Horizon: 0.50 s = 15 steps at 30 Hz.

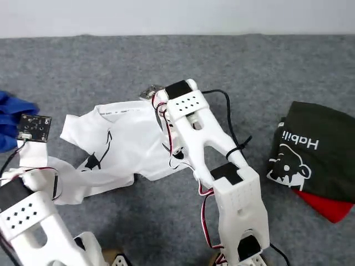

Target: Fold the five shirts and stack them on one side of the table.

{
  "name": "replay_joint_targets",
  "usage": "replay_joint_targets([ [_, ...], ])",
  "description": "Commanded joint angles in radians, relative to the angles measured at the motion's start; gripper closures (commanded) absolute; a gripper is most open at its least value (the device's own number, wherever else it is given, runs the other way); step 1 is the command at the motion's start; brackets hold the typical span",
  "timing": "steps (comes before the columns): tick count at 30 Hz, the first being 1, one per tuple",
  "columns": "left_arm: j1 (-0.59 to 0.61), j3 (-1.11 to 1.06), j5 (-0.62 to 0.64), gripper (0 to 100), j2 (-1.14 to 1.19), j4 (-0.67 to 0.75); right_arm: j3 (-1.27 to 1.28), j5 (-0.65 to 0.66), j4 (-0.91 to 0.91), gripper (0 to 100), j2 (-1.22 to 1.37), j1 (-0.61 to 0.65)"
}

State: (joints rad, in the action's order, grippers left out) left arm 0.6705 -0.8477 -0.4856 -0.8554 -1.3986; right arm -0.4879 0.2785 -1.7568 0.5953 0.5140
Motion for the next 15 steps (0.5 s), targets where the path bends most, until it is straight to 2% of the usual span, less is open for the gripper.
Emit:
replay_joint_targets([
  [1,-0.009,0.005,-0.012,100,-0.021,0.015,0.000,-0.015,-0.012,76.8,0.019,0.001],
  [7,-0.009,0.004,-0.012,100,-0.021,0.015,0.000,-0.017,0.051,76.8,0.154,0.010],
  [15,-0.009,0.004,-0.012,100,-0.021,0.015,0.000,-0.008,0.113,77.5,0.203,0.033],
])
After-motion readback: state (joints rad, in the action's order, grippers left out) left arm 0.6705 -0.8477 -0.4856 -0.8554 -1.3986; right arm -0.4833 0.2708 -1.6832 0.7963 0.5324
